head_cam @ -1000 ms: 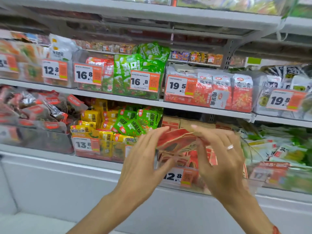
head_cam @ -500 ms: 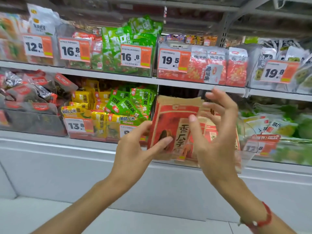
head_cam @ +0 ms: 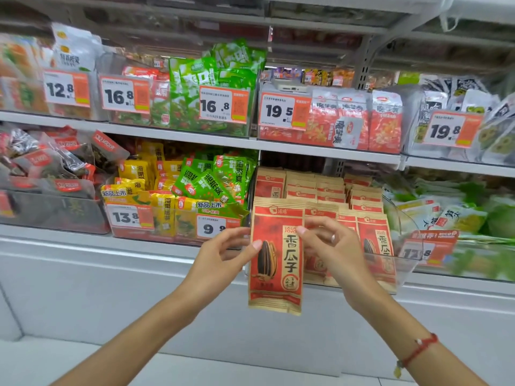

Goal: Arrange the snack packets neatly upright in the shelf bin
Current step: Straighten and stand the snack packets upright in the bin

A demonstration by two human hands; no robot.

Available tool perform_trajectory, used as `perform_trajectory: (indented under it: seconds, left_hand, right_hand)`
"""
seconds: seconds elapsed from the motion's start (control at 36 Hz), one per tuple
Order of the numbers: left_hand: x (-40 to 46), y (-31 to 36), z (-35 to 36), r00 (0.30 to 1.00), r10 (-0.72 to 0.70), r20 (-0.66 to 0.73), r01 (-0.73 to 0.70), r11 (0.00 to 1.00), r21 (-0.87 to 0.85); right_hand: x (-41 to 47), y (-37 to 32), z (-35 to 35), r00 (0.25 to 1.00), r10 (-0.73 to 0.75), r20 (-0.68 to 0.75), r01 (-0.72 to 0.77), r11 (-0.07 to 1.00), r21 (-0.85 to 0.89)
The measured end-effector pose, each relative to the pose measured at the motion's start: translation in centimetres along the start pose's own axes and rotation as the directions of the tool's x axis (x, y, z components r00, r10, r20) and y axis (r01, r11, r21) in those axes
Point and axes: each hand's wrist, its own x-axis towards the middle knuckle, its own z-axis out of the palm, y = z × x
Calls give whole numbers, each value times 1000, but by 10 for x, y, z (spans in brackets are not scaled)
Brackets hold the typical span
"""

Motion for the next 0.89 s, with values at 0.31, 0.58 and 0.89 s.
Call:
perform_trajectory:
  seconds: [0.31, 0.58, 0.89]
  left_hand:
    - [1, -3, -1, 1000, -2, 10, 1, 998, 58]
    - [-2, 6, 2, 993, 32, -110, -45, 992, -114]
    - [-2, 10, 12, 933, 152, -327, -191, 978, -89]
  right_hand:
    - [0, 5, -2, 957, 146, 251, -96, 975, -198]
    - [-6, -4, -1, 935, 147, 322, -106, 984, -142]
    - [-15, -6, 6, 952, 23, 305, -6, 998, -55]
